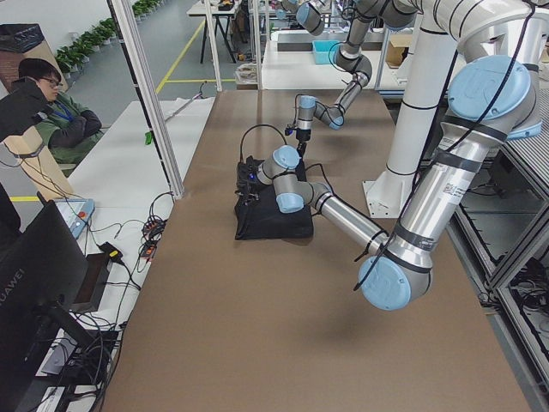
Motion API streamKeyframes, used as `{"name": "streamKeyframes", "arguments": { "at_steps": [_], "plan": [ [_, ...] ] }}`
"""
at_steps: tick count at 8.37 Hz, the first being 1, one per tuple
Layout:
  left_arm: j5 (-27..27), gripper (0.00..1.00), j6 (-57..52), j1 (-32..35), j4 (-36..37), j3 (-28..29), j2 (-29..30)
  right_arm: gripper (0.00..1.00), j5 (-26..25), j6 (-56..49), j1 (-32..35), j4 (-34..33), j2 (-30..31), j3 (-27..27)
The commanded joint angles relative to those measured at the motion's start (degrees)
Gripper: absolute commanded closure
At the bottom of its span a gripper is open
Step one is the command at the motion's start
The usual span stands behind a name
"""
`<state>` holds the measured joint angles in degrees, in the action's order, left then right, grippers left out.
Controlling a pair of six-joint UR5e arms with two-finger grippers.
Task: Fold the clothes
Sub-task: 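Move the right gripper to the folded shirt's near corner and grasp it, then drag the grasped corner toward the robot, rotating the shirt, then release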
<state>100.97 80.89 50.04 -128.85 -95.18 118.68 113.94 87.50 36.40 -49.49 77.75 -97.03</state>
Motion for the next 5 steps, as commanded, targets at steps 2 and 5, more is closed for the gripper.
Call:
{"name": "streamKeyframes", "arguments": {
  "at_steps": [2, 5],
  "plan": [
    [0.01, 0.0, -0.03, 0.15, 0.0, 0.08, -0.03, 1.0, 4.33, 0.22, -0.19, -0.17, 0.21, -4.64],
    [-1.12, 0.0, -0.03, 0.15, -0.09, 0.0, -0.47, 1.0, 16.92, 0.39, -3.24, -0.17, 2.13, -12.7]
  ]
}}
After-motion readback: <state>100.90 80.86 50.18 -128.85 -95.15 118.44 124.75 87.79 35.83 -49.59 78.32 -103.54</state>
